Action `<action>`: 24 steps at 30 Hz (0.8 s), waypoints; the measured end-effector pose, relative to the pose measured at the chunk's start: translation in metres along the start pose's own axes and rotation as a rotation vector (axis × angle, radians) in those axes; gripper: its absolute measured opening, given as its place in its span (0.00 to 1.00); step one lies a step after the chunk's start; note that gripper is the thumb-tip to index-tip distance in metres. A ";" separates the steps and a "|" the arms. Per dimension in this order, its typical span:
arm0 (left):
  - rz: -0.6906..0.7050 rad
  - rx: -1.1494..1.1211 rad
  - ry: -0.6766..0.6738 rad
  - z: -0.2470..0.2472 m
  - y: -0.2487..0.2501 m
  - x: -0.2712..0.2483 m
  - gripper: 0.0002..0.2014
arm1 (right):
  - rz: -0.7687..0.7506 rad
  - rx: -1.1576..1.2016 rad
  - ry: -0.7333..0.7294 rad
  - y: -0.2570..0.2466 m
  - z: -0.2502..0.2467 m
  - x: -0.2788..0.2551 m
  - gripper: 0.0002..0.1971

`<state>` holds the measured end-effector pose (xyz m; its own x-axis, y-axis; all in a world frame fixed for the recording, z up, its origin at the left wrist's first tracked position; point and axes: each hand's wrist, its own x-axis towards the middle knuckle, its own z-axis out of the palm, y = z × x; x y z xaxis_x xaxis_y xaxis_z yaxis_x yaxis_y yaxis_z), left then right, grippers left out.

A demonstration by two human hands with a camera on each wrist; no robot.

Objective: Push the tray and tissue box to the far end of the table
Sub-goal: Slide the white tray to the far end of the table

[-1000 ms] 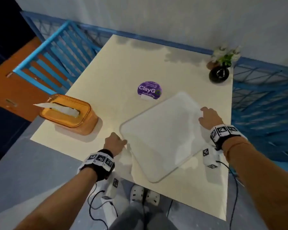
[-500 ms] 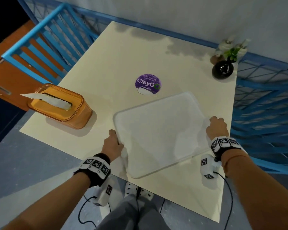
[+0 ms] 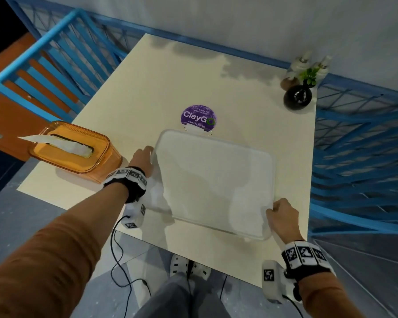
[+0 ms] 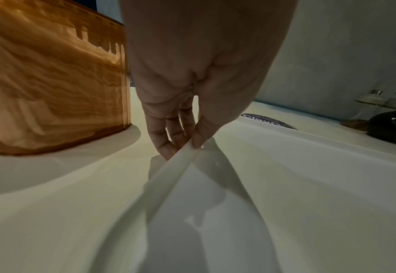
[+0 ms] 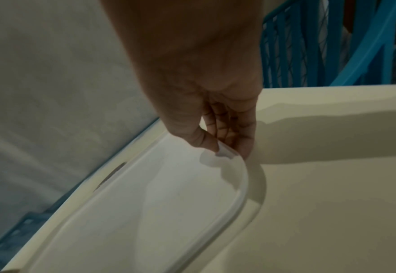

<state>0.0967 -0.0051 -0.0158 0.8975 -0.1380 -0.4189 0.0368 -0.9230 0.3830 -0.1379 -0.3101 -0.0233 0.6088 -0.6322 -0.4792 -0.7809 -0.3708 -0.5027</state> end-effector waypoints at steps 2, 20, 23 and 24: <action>0.007 -0.055 0.025 0.000 0.001 -0.001 0.24 | 0.014 0.026 0.022 0.004 0.001 -0.005 0.12; -0.039 -0.184 0.219 0.027 -0.041 -0.059 0.15 | 0.060 0.187 0.011 0.022 0.012 -0.017 0.10; -0.014 -0.188 0.221 0.020 -0.033 -0.050 0.15 | 0.058 0.179 0.014 0.014 0.011 -0.008 0.07; -0.009 -0.196 0.222 0.016 -0.029 -0.045 0.15 | 0.056 0.178 0.012 0.010 0.010 -0.004 0.07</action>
<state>0.0484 0.0219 -0.0217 0.9701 -0.0287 -0.2412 0.1097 -0.8341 0.5406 -0.1463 -0.3044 -0.0339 0.5625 -0.6568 -0.5023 -0.7758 -0.2093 -0.5952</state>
